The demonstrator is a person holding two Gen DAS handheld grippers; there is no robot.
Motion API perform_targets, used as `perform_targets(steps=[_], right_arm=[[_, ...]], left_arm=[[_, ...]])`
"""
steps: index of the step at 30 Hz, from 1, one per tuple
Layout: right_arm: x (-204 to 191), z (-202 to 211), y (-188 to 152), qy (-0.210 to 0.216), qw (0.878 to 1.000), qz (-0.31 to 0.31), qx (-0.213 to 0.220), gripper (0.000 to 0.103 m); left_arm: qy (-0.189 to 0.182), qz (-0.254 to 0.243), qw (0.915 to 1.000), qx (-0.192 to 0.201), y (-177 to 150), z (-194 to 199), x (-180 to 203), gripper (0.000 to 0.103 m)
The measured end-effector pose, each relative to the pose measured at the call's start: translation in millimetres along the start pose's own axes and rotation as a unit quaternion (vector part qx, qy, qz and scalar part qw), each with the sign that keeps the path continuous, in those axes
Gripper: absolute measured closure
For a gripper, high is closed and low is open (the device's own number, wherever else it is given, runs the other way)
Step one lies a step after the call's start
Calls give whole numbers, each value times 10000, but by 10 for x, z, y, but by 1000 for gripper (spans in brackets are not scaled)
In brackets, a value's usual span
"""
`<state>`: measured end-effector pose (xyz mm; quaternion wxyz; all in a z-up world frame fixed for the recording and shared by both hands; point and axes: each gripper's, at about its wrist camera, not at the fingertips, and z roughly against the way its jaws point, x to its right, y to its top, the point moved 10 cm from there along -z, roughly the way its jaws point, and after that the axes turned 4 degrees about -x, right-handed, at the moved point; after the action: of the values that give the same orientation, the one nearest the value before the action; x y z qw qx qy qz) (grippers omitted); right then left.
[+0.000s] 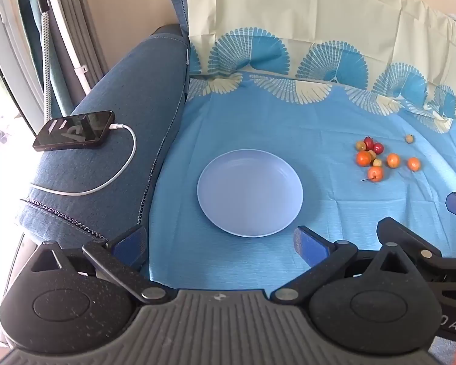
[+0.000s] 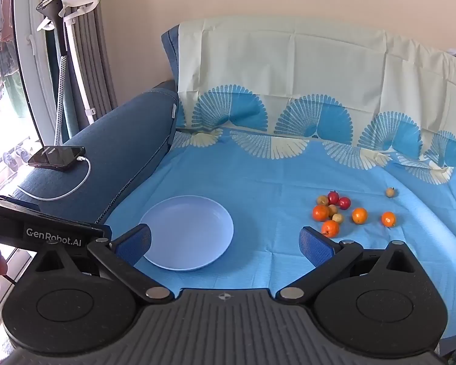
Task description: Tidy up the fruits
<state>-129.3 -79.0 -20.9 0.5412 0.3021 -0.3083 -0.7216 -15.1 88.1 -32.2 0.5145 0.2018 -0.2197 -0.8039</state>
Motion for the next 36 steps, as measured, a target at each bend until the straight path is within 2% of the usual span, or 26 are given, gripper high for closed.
perform_targets(steps=[36], right_arm=[[-28, -40, -34, 146, 9999, -25, -11, 0]], left_arm=[[168, 14, 9999, -28, -6, 22, -34, 0]])
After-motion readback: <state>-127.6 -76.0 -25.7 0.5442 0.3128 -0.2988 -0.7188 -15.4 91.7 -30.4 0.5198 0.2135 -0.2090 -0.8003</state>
